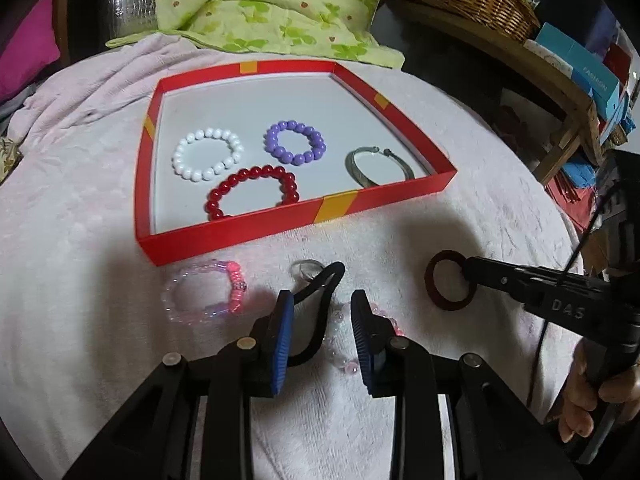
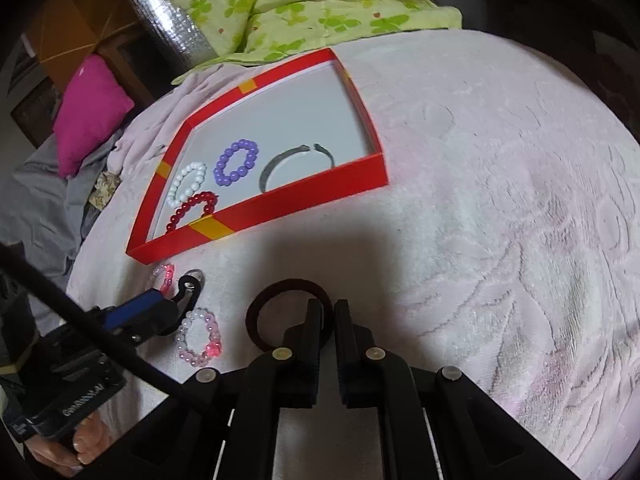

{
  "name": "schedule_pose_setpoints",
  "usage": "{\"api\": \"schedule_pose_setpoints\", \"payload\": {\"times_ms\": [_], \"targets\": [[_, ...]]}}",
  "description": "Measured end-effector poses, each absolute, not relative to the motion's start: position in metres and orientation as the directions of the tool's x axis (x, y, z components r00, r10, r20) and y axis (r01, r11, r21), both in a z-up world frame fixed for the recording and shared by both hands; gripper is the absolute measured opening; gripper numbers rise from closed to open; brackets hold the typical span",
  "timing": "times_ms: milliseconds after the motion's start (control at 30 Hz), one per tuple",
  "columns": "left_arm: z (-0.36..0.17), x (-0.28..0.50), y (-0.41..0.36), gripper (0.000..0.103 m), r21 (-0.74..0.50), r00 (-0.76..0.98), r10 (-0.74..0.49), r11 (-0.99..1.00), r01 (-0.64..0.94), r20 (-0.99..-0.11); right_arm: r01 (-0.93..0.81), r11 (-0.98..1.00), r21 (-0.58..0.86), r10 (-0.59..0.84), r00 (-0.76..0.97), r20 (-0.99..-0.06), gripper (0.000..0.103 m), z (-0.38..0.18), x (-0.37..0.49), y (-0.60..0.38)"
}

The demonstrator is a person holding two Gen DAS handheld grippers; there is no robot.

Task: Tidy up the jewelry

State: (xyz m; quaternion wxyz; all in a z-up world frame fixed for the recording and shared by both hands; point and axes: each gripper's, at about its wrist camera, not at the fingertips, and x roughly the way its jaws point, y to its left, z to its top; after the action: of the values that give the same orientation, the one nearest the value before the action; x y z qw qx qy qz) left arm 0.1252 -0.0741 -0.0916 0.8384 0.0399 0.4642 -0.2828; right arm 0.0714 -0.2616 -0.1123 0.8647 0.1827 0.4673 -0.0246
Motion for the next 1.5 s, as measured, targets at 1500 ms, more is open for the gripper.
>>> {"api": "schedule_pose_setpoints", "payload": {"times_ms": [1500], "targets": [[-0.101, 0.131, -0.082, 0.007, -0.185, 0.404, -0.443, 0.824, 0.536, -0.801, 0.143, 0.965, 0.219, 0.103, 0.562, -0.821, 0.012, -0.114, 0.066, -0.249]]}}
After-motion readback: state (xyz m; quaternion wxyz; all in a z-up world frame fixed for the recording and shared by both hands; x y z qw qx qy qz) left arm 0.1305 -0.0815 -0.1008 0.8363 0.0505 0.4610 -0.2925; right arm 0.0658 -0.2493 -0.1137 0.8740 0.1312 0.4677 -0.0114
